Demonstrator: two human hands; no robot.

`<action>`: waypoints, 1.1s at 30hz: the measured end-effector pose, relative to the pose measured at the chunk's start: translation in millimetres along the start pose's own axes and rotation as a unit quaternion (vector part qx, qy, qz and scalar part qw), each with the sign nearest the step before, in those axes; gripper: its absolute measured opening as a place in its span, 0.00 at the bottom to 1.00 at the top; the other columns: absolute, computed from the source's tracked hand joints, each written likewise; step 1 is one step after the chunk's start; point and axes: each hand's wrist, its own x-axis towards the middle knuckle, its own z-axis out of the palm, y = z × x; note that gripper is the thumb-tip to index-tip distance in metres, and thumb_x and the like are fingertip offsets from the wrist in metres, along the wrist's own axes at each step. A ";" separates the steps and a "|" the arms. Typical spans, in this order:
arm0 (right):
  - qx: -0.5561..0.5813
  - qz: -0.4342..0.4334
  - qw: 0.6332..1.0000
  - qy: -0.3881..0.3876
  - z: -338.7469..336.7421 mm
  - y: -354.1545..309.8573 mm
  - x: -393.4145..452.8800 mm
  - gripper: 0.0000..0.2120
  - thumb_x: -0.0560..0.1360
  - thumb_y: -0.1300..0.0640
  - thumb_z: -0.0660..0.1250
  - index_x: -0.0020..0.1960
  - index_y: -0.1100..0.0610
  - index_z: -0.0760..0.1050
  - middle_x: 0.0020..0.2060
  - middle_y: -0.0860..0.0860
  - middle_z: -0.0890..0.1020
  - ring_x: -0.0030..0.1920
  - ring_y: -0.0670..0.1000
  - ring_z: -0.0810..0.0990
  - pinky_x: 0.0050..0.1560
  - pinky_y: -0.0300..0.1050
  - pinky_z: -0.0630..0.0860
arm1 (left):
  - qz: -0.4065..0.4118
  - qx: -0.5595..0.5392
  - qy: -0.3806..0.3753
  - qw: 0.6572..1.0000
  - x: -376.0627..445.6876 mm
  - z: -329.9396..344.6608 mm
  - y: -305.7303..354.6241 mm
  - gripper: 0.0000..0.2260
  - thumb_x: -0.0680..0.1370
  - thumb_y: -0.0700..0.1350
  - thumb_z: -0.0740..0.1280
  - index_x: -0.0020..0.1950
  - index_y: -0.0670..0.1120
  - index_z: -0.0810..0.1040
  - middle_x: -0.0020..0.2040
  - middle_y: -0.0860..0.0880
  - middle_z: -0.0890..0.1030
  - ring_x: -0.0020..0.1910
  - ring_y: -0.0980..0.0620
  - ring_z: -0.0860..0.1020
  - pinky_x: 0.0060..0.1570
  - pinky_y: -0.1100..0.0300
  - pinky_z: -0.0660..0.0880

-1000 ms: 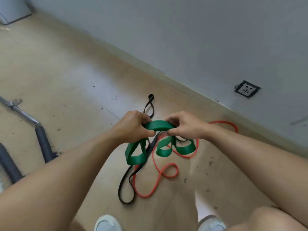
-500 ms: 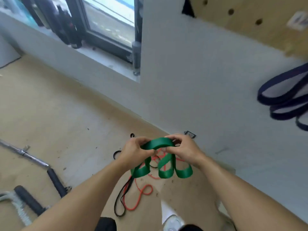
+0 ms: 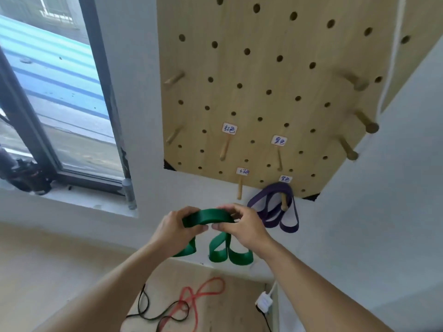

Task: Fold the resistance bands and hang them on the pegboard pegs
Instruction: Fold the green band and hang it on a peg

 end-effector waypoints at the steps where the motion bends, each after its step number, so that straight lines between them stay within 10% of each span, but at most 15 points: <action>1: 0.011 0.004 1.000 0.016 -8.0 2.7 3.8 0.19 0.68 0.55 0.83 0.57 0.47 0.83 0.51 0.45 0.86 0.51 0.43 0.83 0.50 0.33 0.77 | 0.005 0.004 -0.005 1.000 8.5 5.2 8.2 0.13 0.74 0.54 0.75 0.57 0.58 0.80 0.47 0.58 0.83 0.45 0.58 0.80 0.47 0.59 0.76; 8: 0.079 0.049 0.993 0.069 -55.1 38.1 45.3 0.21 0.66 0.57 0.85 0.56 0.47 0.83 0.51 0.46 0.87 0.53 0.45 0.85 0.56 0.42 0.82 | -0.019 0.043 -0.055 0.997 72.0 46.0 42.3 0.10 0.76 0.52 0.72 0.56 0.54 0.80 0.45 0.54 0.82 0.45 0.53 0.79 0.43 0.59 0.75; 14: 0.167 0.094 0.976 0.104 -66.8 70.1 91.8 0.21 0.66 0.65 0.83 0.55 0.54 0.82 0.46 0.47 0.88 0.46 0.43 0.86 0.43 0.31 0.79 | -0.067 0.038 -0.045 0.996 128.1 79.5 47.4 0.09 0.78 0.46 0.72 0.57 0.50 0.79 0.48 0.50 0.80 0.45 0.53 0.77 0.43 0.62 0.73; 25: 0.211 0.106 0.964 0.122 -65.4 95.4 146.8 0.20 0.68 0.67 0.81 0.56 0.53 0.81 0.51 0.50 0.86 0.53 0.48 0.84 0.45 0.34 0.76 | -0.110 0.125 -0.010 0.986 165.5 102.4 40.4 0.25 0.79 0.48 0.70 0.75 0.55 0.69 0.74 0.50 0.71 0.72 0.47 0.70 0.70 0.48 0.69; 33: 0.210 0.108 0.957 0.166 -69.3 95.0 182.8 0.22 0.67 0.66 0.82 0.51 0.44 0.80 0.60 0.50 0.82 0.63 0.55 0.79 0.65 0.56 0.79 | -0.082 0.115 -0.028 0.990 158.4 114.2 42.1 0.22 0.78 0.46 0.69 0.73 0.55 0.72 0.67 0.51 0.77 0.65 0.50 0.75 0.65 0.50 0.74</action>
